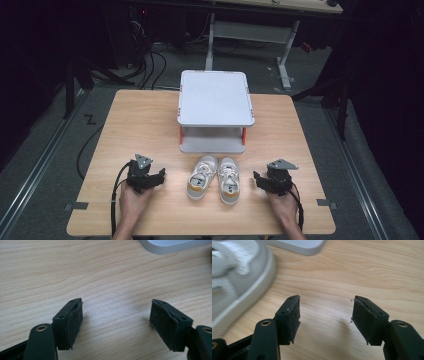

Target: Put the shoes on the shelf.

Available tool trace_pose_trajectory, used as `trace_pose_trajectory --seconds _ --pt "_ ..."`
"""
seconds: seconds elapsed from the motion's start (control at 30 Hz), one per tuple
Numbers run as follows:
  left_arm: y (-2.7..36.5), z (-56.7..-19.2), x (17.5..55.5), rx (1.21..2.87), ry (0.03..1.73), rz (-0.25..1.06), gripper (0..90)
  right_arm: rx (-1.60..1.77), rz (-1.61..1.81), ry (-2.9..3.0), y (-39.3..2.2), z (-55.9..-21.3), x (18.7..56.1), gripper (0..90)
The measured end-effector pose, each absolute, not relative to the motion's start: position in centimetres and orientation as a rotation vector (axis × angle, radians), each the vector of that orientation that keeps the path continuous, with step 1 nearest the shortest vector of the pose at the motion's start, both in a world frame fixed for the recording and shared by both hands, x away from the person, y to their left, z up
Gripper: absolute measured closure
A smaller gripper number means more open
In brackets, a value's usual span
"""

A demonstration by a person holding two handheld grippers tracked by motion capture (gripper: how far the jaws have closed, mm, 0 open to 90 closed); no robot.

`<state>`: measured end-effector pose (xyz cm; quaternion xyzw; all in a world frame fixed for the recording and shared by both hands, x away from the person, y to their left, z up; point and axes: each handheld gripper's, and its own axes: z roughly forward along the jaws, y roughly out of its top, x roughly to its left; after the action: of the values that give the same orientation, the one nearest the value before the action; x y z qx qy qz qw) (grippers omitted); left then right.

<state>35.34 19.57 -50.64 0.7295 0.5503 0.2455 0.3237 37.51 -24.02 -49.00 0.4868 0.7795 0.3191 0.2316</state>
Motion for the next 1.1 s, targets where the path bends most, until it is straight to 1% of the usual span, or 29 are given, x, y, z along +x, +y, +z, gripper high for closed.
trace_pose_trajectory --seconds 0.2,0.37,0.5,0.6,0.77,0.87,1.1 --pt "19.6 -50.4 35.3 1.943 1.439 0.616 28.0 1.322 0.824 2.109 -25.0 -49.6 37.9 37.1" --pt "19.5 -50.0 35.4 1.982 1.444 0.589 27.6 1.364 0.863 2.079 -26.1 -50.1 37.9 36.2" --pt "19.4 -49.4 35.3 1.959 1.459 0.548 29.3 1.396 0.882 2.083 -26.4 -50.1 38.0 36.1" --pt "19.1 -48.8 35.0 1.930 1.429 0.537 29.5 1.405 0.888 2.085 -26.5 -50.1 38.1 36.1" --pt "18.1 -47.3 34.3 1.940 1.352 0.537 29.8 1.407 0.891 2.086 -26.5 -50.2 38.1 36.1" --pt "17.6 -46.4 33.9 1.919 1.320 0.490 31.8 1.404 0.891 2.088 -26.5 -50.2 38.1 36.2" --pt "16.4 -44.3 32.6 1.874 1.247 0.433 31.4 1.404 0.891 2.088 -26.5 -50.2 38.0 36.2"
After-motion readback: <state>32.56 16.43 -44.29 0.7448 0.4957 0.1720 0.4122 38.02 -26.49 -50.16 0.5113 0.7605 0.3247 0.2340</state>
